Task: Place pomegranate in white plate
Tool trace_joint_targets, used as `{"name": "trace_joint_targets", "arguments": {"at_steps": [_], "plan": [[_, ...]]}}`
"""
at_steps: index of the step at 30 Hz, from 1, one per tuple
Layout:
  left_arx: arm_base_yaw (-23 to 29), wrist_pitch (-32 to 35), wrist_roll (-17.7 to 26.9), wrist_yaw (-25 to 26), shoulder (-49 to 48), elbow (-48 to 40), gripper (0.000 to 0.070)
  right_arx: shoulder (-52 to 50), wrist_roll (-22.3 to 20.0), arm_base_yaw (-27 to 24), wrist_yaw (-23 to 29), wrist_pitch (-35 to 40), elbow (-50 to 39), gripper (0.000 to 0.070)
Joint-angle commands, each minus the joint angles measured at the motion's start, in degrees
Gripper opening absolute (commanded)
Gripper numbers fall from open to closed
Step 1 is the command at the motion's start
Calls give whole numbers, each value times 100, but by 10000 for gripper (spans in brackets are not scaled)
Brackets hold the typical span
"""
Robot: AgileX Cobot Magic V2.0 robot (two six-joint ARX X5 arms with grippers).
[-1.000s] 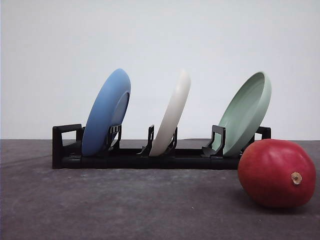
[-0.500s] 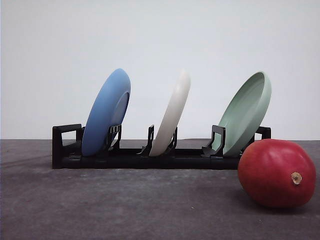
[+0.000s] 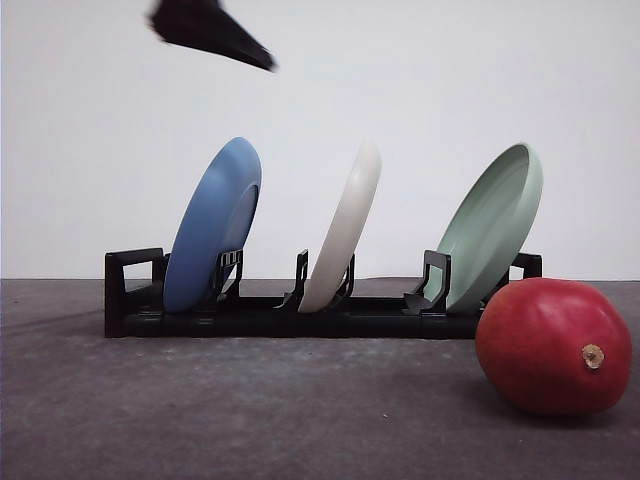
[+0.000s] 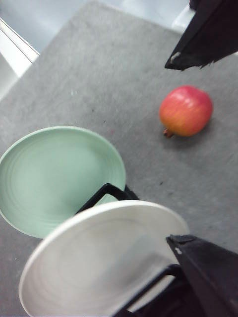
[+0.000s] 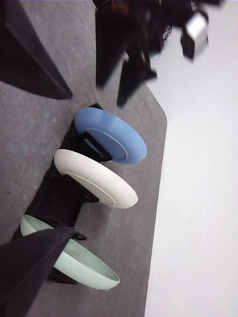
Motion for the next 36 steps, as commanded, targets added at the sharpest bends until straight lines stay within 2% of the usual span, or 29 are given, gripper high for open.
{"name": "trace_joint_targets", "arguments": {"at_steps": [1,6,10,17,26,36], "plan": [[-160,-87,148,-127,532,543,627,24,70,-2,-30,53,92,516],[-391,-433,298,-571,1635,1638,627,83,116,-2,11,43,92,516],[-417,-441,291,-769,2098,2048,627,98,195,42,13,35,92,516],[-347,-275,272,-882,2309,2086,627,98,258,237,15,-15,92,516],[-334,-259,273,-1090,2452,2086,627,96,256,260,17,-141,92,516],[-338,-157,269,-1081,2737,2086,624,96,258,260,15,-136,92,516]]}}
